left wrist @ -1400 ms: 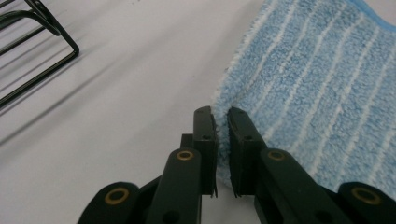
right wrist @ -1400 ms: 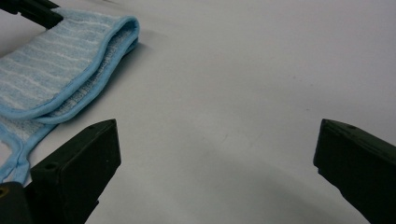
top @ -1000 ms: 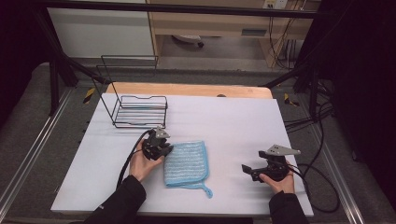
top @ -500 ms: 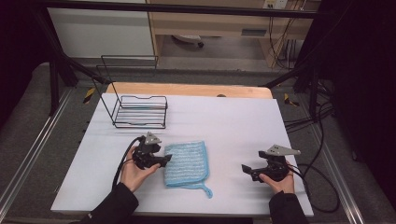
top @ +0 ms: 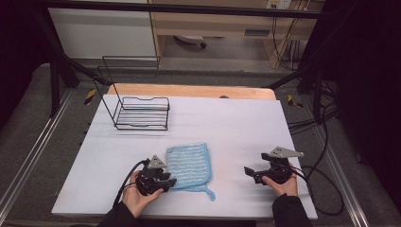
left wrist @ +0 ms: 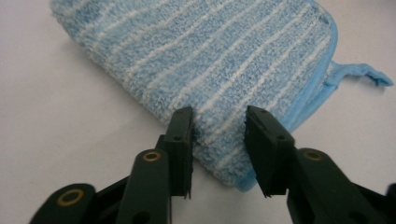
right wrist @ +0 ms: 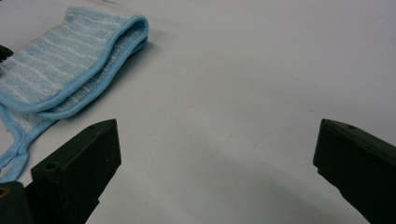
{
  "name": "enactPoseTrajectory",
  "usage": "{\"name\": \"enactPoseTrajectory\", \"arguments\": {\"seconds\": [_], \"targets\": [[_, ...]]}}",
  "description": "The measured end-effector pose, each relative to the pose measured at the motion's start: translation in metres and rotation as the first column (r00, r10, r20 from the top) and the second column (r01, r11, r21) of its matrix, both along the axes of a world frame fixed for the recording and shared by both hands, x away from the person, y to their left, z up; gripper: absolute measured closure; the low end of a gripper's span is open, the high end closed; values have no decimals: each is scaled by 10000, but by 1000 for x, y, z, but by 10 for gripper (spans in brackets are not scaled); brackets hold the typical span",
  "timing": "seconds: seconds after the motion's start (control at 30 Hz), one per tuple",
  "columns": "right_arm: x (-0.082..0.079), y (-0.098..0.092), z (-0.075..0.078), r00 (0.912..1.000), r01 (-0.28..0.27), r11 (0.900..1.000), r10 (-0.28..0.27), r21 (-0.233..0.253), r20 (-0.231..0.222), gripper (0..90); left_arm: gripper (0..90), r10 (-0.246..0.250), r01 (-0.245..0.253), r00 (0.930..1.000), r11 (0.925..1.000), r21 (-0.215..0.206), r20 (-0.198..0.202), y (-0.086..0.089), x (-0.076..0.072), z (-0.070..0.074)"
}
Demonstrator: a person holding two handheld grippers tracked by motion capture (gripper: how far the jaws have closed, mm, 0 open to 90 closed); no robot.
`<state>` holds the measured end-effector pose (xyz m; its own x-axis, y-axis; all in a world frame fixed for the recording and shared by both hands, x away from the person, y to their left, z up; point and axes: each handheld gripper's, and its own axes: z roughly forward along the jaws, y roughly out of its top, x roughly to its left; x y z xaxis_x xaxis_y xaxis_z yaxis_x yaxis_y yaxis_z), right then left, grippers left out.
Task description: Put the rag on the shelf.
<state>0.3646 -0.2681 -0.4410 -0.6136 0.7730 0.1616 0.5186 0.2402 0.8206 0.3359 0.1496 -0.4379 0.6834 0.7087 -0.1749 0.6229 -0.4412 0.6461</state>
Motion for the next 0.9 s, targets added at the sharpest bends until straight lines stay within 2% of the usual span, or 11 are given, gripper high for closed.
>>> {"name": "enactPoseTrajectory", "arguments": {"seconds": [0.13,0.27,0.4,0.57,0.77,0.9], "targets": [[0,1,0,10000,12,10000,-12,9,-52,15,720,51,-54,9999,9998,-193,-115,-2,-3,-3],[1,2,-1,10000,-34,10000,34,-38,-16,15,823,62,-62,10000,10000,-57,-61,-5,-4,-3],[1,2,0,10000,-49,10000,49,-39,-51,15,851,43,-42,9999,10000,48,-162,-6,-2,-1],[0,1,0,10000,-53,10000,53,-26,-36,14,862,-115,113,9993,9999,-62,-366,1,2,4],[0,1,0,10000,-32,10000,32,4,-40,14,861,-277,282,9994,9994,224,-214,16,6,9],[0,1,0,10000,-30,10000,30,-13,-43,14,857,-240,245,9994,9995,188,-240,25,8,6]]}}
